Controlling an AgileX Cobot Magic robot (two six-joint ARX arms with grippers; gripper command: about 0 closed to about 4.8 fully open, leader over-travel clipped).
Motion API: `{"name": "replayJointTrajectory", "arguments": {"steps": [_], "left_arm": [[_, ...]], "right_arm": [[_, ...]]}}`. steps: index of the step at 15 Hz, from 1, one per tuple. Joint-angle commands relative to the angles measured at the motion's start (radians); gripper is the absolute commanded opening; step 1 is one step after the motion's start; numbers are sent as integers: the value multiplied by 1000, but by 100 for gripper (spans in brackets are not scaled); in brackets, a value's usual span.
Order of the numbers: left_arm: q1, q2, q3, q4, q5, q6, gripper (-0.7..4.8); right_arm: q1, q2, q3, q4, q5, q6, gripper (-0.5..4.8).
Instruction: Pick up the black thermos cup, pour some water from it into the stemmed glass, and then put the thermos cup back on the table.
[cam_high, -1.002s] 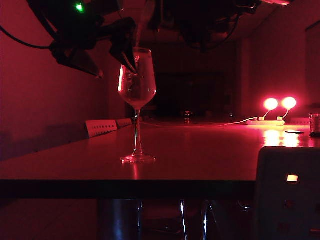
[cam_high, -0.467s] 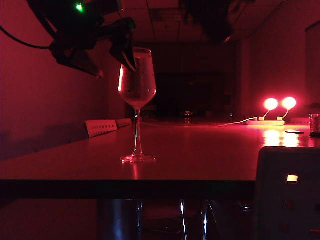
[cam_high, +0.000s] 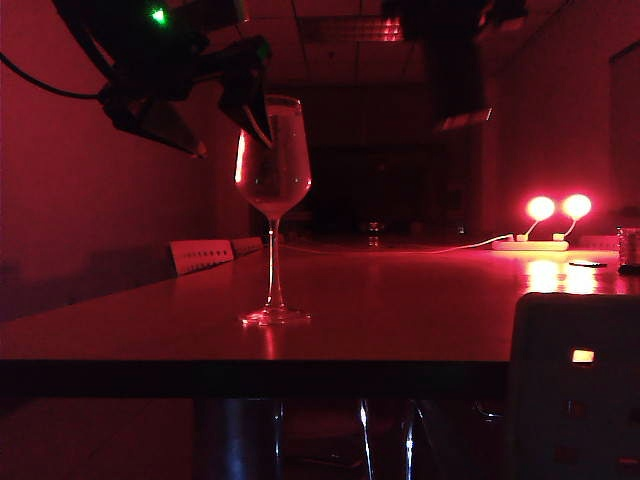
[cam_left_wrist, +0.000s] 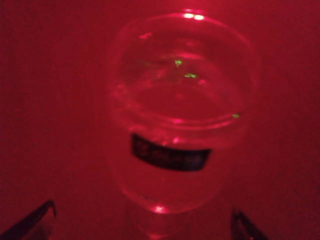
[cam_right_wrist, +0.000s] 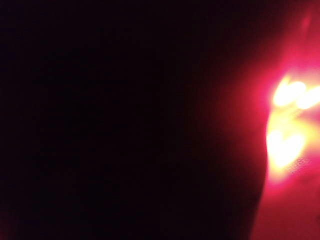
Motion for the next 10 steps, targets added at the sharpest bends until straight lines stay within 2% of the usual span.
{"name": "replayJointTrajectory", "arguments": {"steps": [1,4,8,10], "left_arm": [[0,-4,5,5,-3,1,479],[0,-4,5,9,-11,24,479],[0,-4,5,16,-10,31,479],[0,-4,4,16,-10,47,479]], "right_arm": [[-3,-3,-30,-7,-23,112,148],[-16,50,-164,262,-27,144,148],[-45,115,-230,298,-27,146,148],[-84,169,-230,397,-39,172,148]]}}
